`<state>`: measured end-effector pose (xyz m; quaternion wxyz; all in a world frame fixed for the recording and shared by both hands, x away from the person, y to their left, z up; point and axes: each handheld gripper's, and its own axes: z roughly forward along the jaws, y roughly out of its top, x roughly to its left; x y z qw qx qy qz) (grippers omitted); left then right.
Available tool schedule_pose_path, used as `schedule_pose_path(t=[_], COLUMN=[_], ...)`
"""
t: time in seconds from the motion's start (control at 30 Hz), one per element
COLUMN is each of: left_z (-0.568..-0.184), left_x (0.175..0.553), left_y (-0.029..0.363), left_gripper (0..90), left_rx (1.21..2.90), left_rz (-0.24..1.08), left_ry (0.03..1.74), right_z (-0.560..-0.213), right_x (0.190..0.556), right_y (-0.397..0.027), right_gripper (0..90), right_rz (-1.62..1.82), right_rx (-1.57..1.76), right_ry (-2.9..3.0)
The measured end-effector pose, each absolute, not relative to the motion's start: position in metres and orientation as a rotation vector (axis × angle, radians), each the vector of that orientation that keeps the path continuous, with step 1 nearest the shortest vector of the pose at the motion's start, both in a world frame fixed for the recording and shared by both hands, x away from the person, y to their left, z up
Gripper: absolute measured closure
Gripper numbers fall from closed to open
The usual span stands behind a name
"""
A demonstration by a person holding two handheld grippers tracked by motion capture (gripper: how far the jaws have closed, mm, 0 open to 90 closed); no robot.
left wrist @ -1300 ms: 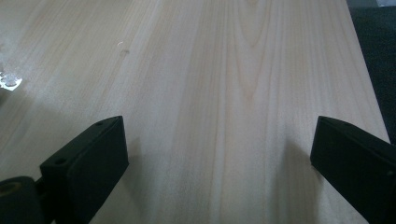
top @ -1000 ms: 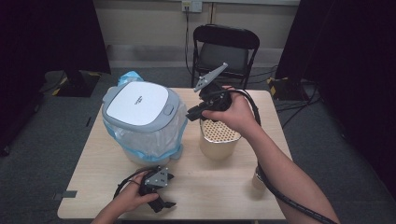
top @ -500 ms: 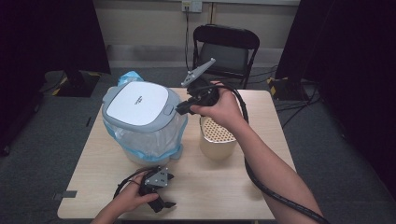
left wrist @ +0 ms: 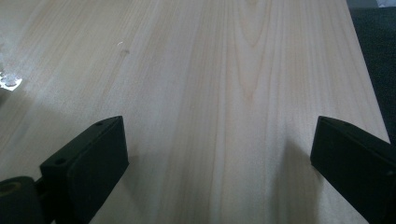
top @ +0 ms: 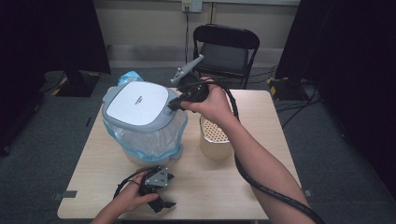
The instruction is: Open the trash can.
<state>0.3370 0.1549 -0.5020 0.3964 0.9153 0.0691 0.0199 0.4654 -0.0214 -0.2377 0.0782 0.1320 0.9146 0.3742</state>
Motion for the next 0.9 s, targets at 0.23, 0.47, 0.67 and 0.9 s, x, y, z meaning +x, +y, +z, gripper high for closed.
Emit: schedule_pose_path(t=[0.23, 0.47, 0.67, 0.9], left_z=[-0.502, -0.502, -0.502, -0.502], left_x=[0.337, 0.337, 0.337, 0.337], left_y=[0.155, 0.155, 0.155, 0.155], left_gripper=[3.3, 3.4, 3.4, 3.4], left_rx=[2.319, 2.319, 2.319, 2.319], left_rz=[0.050, 0.050, 0.050, 0.050], left_ry=[0.175, 0.175, 0.176, 0.175], right_z=[-0.239, -0.239, -0.240, -0.242], right_x=[0.467, 0.467, 0.466, 0.466], right_y=[-0.012, -0.009, -0.011, -0.012], right_gripper=[83.0, 84.5, 85.6, 86.2], right_rz=[1.108, 1.104, 1.112, 1.112], right_rx=[0.368, 0.358, 0.353, 0.356], right_ry=[2.745, 2.753, 2.757, 2.759])
